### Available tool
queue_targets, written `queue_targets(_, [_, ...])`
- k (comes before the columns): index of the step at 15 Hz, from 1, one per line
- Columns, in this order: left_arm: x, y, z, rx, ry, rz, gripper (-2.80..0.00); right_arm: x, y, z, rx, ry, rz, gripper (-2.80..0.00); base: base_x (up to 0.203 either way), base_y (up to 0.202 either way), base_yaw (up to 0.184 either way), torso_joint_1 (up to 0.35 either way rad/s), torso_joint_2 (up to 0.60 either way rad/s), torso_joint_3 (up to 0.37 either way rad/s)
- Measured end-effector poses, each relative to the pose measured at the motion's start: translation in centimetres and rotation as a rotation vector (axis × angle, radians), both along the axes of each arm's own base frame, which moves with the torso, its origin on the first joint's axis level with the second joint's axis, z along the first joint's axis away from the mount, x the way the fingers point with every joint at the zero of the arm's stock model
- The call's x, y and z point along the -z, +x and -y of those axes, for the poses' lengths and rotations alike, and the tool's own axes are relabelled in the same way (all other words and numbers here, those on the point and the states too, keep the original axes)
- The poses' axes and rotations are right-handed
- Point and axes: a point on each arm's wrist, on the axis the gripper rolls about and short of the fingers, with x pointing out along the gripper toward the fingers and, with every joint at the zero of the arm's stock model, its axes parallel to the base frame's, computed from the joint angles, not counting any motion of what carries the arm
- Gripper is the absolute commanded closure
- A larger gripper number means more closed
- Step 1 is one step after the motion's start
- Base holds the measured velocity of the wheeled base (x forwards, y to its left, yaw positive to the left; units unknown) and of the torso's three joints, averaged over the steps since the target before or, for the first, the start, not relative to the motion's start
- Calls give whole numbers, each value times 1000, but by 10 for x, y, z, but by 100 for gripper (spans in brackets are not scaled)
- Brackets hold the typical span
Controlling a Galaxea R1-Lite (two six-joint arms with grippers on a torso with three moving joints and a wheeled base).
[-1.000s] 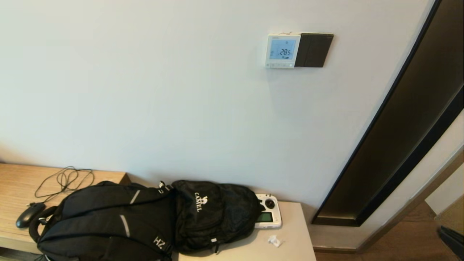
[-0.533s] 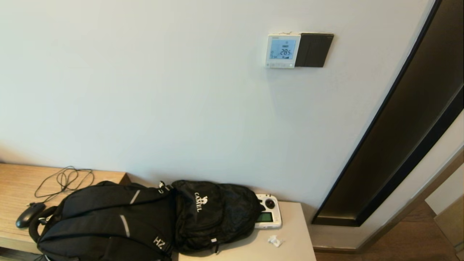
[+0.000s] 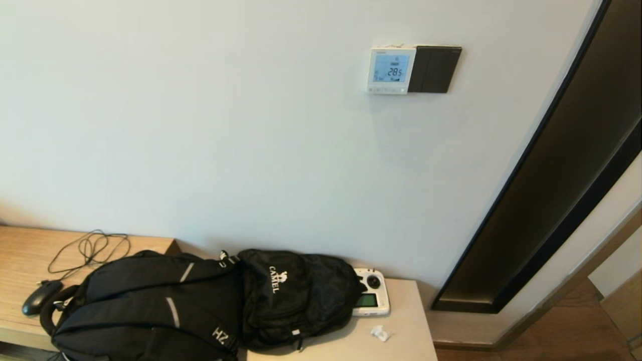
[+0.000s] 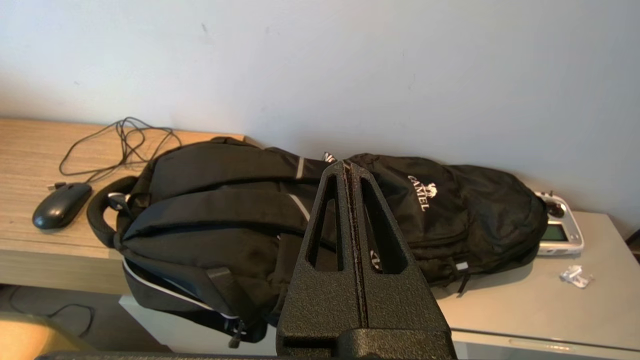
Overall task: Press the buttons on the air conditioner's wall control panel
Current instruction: Turn off the central air conditioner
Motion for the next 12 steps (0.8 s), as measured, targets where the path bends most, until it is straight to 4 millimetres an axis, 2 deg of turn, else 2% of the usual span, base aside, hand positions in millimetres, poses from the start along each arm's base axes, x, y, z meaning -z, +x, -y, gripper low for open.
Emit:
queue_targets(7, [0,0,0,0,0,0,0,1,-1,0,31,1,-1,0,0,0,0,0,0,0])
queue_targets(12, [0,0,0,0,-1,0,0,4,-14,1,112,-6,91,0,0,0,0,0,0,0])
